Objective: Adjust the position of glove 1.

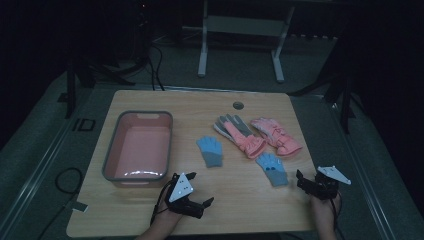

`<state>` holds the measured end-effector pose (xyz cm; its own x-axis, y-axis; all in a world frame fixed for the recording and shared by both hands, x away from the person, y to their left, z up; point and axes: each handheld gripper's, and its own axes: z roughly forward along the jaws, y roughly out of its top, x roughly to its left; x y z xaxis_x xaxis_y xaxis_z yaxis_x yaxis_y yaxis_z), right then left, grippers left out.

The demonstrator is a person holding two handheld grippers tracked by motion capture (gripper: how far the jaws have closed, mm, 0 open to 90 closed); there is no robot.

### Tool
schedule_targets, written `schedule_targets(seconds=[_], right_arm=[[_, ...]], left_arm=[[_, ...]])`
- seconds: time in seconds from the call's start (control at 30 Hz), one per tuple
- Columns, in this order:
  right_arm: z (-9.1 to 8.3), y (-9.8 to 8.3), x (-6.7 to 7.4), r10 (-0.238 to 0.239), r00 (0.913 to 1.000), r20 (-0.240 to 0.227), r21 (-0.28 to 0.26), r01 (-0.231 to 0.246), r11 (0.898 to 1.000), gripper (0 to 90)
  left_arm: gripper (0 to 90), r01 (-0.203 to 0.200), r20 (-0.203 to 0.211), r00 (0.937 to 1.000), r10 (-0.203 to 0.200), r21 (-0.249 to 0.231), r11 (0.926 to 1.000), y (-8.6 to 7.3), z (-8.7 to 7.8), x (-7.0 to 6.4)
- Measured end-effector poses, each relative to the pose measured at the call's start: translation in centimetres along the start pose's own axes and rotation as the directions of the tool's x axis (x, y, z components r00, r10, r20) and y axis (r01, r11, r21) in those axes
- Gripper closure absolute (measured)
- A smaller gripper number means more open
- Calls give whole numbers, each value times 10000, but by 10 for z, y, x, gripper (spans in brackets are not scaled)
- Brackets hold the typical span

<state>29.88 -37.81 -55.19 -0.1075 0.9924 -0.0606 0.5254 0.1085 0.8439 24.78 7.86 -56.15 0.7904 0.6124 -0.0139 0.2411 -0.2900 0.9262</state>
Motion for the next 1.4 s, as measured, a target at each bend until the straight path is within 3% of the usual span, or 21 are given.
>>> schedule_targets(seconds=[0.13,0.23,0.37,0.5,0.7,0.8,1.0,1.2,1.4], right_arm=[[-4,5,1,163,9994,-293,247,-156,9996,122],[-9,13,3,-135,9995,-284,607,152,9980,119],[-19,31,5,-666,9977,-104,666,672,9955,141],[-27,49,5,-673,9946,-787,944,746,9927,144],[-36,73,16,-676,9899,-1248,915,793,9926,126],[-41,88,28,-977,9794,-1769,842,1140,9899,126],[-41,108,48,-1329,9620,-2386,963,1596,9825,124],[-34,119,69,-1453,9376,-3159,1042,1865,9769,117],[-24,129,90,-1811,9156,-3590,935,2283,9691,141]], left_arm=[[0,55,0,10000,-55,0,10000,0,0,1],[0,39,-2,10000,-39,-21,10000,0,0,0],[0,0,-23,10000,0,-18,10000,0,0,0],[0,16,-24,10000,-16,-23,10000,0,0,0],[0,31,-34,10000,-31,-18,10000,0,0,0],[0,9,-30,10000,-9,-7,10000,0,0,0],[0,52,-14,10000,-52,28,10000,0,0,0],[0,51,-37,10000,-51,31,10000,0,0,0],[0,-6,-61,10000,6,36,10000,0,0,0]])
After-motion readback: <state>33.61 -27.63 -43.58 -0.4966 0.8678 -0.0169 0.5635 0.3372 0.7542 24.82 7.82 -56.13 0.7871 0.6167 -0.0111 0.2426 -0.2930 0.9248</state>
